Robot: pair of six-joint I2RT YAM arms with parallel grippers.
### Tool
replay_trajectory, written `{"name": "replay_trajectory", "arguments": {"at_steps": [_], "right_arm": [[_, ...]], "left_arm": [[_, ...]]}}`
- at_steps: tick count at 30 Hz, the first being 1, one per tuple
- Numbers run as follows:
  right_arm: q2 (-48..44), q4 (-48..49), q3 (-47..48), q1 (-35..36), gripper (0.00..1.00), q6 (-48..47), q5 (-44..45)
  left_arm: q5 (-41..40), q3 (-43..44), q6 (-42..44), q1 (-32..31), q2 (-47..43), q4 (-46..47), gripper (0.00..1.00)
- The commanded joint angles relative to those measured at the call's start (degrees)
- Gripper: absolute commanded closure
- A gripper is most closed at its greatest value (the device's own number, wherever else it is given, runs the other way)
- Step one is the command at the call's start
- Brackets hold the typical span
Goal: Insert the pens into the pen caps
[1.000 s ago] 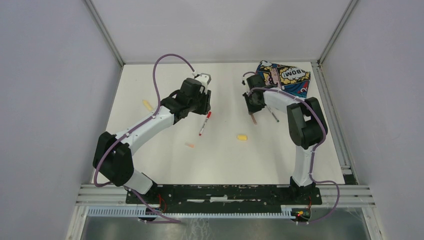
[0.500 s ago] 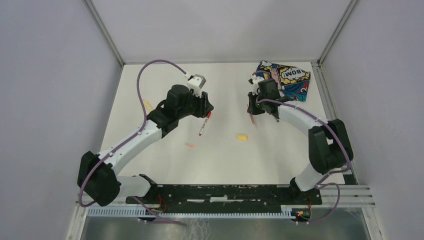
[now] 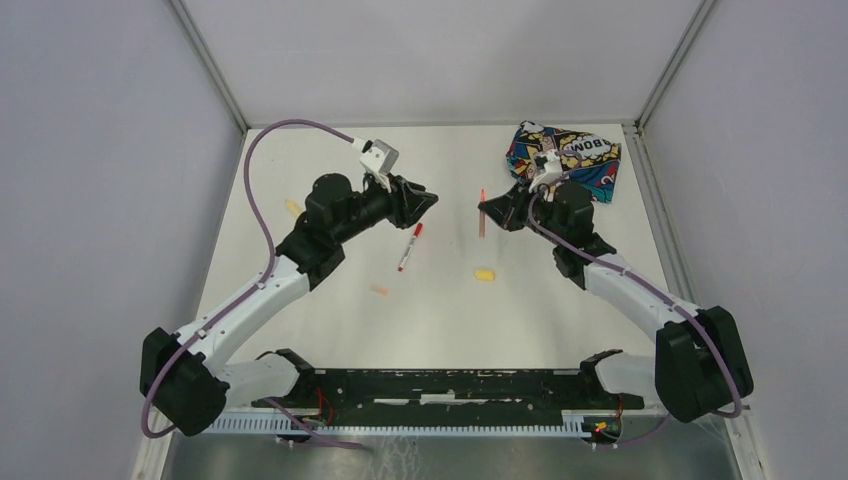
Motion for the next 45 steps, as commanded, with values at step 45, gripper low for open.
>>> {"name": "replay_trajectory", "arguments": {"at_steps": [45], "right_arm": [[-4.9, 43.1, -4.2, 11.7, 0.86, 18.8, 1.1]], "left_arm": [[22.4, 5.2, -5.5, -1.0, 11.0, 11.3, 0.6]]}}
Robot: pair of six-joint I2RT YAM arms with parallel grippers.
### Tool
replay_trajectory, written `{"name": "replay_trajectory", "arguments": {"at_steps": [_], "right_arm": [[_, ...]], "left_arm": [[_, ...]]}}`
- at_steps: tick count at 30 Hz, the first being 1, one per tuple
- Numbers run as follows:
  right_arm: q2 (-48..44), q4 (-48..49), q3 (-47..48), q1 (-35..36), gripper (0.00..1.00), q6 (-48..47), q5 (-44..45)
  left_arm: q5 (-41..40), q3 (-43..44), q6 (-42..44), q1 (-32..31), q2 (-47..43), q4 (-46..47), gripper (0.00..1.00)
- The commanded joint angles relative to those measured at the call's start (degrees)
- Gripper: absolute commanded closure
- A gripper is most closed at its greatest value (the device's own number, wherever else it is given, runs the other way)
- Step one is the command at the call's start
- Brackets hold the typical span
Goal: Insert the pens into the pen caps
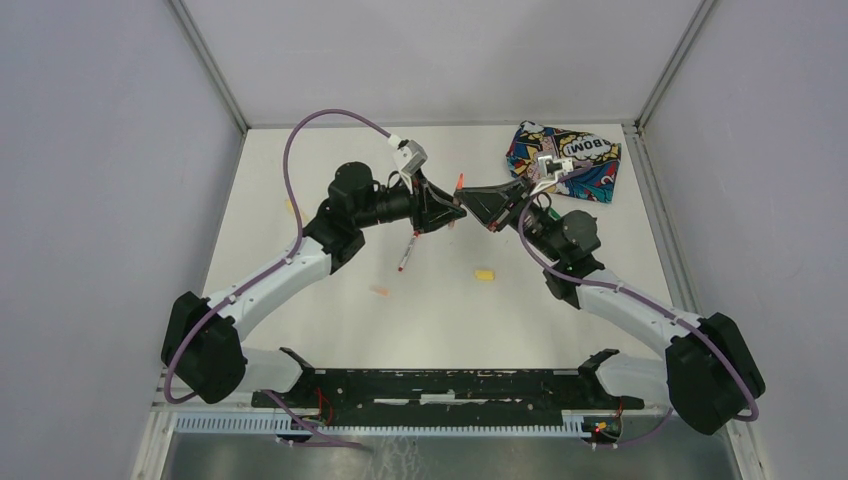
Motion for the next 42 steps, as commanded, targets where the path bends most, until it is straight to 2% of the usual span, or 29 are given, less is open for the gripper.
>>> {"name": "replay_trajectory", "arguments": {"at_steps": [1, 5, 10, 13, 21, 23, 29, 33, 38, 42], "right_arm": [[0.4, 7.4, 2.4, 1.4, 0.86, 0.6, 0.6], [0.4, 9.2, 1.7, 2.1, 0.86, 1.0, 1.4], [-0.2, 9.4, 0.7, 2.4, 0.86, 0.3, 2.2], [-1.0, 7.9, 0.4, 2.4, 0.8, -1.2, 2.5], [-5.6, -2.8, 0.9, 2.4, 0.54, -10.0, 5.0], [-7.3, -6.7, 0.8, 2.4, 0.5, -12.7, 6.2], [-10.8, -15.4, -1.0, 2.4, 0.48, -15.8, 8.6], [-11.3, -24.6, -1.0, 3.1, 0.47, -18.4, 11.8], [-8.7, -33.1, -0.6, 5.5, 0.47, -21.1, 13.8], [-4.1, -36.6, 0.2, 8.6, 0.47, -22.4, 13.7]], "left_arm": [[1.4, 1.7, -2.5, -0.2, 0.4, 2.4, 0.63], [1.8, 1.8, -2.5, -0.2, 0.3, 2.4, 0.72], [1.4, 2.0, -1.8, -0.2, -0.1, 1.5, 0.91], [0.3, 2.4, -0.9, -0.2, -0.3, 0.1, 0.98], [-5.3, 3.8, 2.0, -0.1, -0.8, -5.2, 0.98], [-7.7, 4.1, 2.6, 0.0, -1.1, -6.5, 0.98], [-21.1, 4.4, 4.5, 0.9, -3.0, -11.6, 0.98], [-32.0, 4.4, 6.6, 1.5, -5.5, -14.3, 0.98], [-44.9, 2.8, 9.0, 1.8, -9.5, -15.4, 0.98], [-48.7, 1.2, 9.7, 2.8, -12.7, -14.4, 0.98]]}}
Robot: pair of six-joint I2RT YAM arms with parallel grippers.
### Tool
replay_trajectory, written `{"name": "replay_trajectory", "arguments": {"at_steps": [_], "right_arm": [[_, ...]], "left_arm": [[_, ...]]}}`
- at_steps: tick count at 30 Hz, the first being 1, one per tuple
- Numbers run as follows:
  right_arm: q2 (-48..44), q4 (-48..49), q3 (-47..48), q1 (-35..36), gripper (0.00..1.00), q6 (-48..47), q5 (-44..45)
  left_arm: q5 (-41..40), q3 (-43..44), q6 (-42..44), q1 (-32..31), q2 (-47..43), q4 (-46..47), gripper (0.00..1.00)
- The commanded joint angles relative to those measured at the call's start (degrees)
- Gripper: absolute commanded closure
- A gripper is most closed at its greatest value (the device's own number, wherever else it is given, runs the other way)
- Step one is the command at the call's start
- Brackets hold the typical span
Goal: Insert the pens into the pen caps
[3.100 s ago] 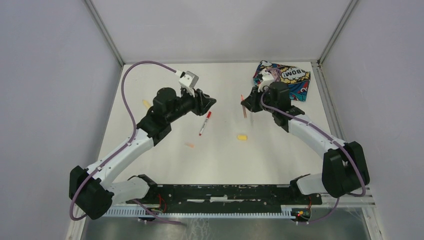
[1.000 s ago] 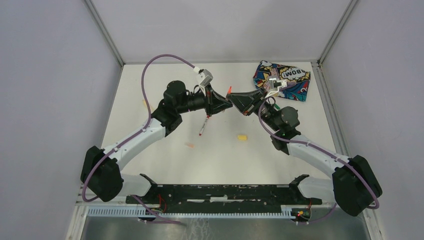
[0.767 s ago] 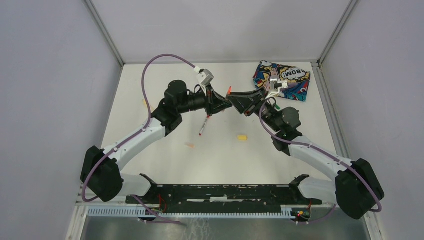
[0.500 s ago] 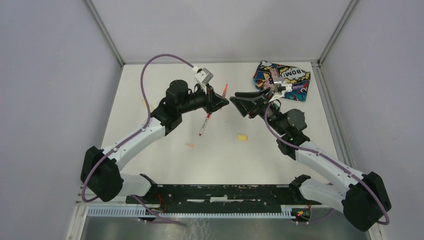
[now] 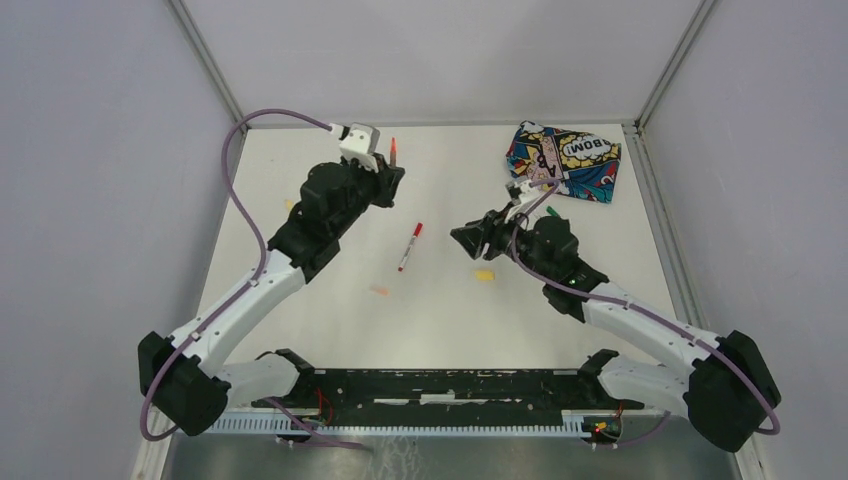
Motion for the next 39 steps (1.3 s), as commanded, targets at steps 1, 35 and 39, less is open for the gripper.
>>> {"name": "replay_trajectory", "arguments": {"at_steps": [1, 35, 39], "right_arm": [[5.3, -6.9, 1.4, 3.5, 0.47, -3.5, 1.2], [56.1, -24.2, 43.1, 22.3, 0.5, -25.3, 0.7], [58.8, -27.7, 46.0, 22.3, 0.51, -26.7, 1.8]], "left_arm": [[-10.1, -1.0, 4.3, 1.4, -4.7, 1.8, 0.98], [-32.8, -5.6, 5.7, 4.5, -12.6, 3.6, 0.98], [-32.7, -5.7, 5.7, 4.7, -12.6, 3.6, 0.98]]}}
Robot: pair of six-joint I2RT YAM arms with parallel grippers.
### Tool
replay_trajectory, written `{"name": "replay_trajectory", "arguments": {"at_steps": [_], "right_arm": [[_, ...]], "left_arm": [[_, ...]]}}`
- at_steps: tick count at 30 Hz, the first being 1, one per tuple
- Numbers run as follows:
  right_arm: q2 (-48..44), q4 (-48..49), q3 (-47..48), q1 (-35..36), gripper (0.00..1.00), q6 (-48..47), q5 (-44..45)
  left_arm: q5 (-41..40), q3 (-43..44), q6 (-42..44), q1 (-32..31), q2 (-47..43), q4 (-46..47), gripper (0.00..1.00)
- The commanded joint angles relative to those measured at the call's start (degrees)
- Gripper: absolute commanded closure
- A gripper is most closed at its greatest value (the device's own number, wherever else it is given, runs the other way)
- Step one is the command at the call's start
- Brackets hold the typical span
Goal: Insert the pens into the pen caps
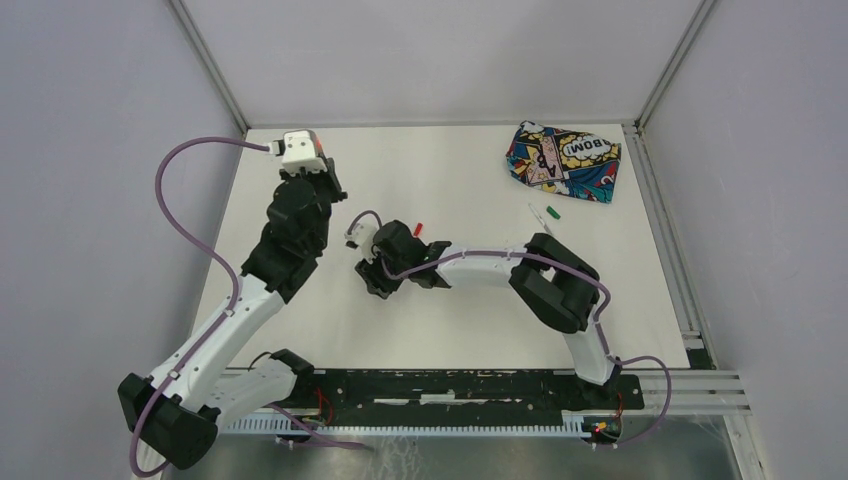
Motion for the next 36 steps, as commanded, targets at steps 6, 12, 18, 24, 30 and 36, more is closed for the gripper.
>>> {"name": "replay_trajectory", "arguments": {"at_steps": [6, 12, 18, 24, 30, 36], "right_arm": [[4.5, -6.0, 6.3, 0.1, 0.53, -4.1, 2.4], [6.0, -10.8, 8.9, 0.2, 0.58, -5.2, 3.7], [6.6, -16.3, 10.3, 0.9, 0.6, -6.2, 6.8], [8.0, -20.6, 12.2, 2.2, 0.65, -7.9, 8.6], [6.1, -20.5, 11.2, 2.7, 0.78, -7.8, 11.7], [-1.8, -18.2, 6.3, 2.7, 0.83, -6.7, 9.4]], "left_arm": [[-0.9, -0.5, 2.3, 0.9, -0.8, 2.8, 0.98], [0.0, -0.5, 2.0, 1.1, -0.7, 2.8, 0.98], [0.8, -0.4, 1.7, 1.5, -0.4, 2.7, 0.98], [1.3, -0.4, 1.5, 1.7, -0.3, 2.6, 0.98], [1.6, -0.2, 1.3, 2.0, -0.1, 2.4, 0.98], [1.6, -0.2, 1.4, 2.0, 0.0, 2.3, 0.98]]}}
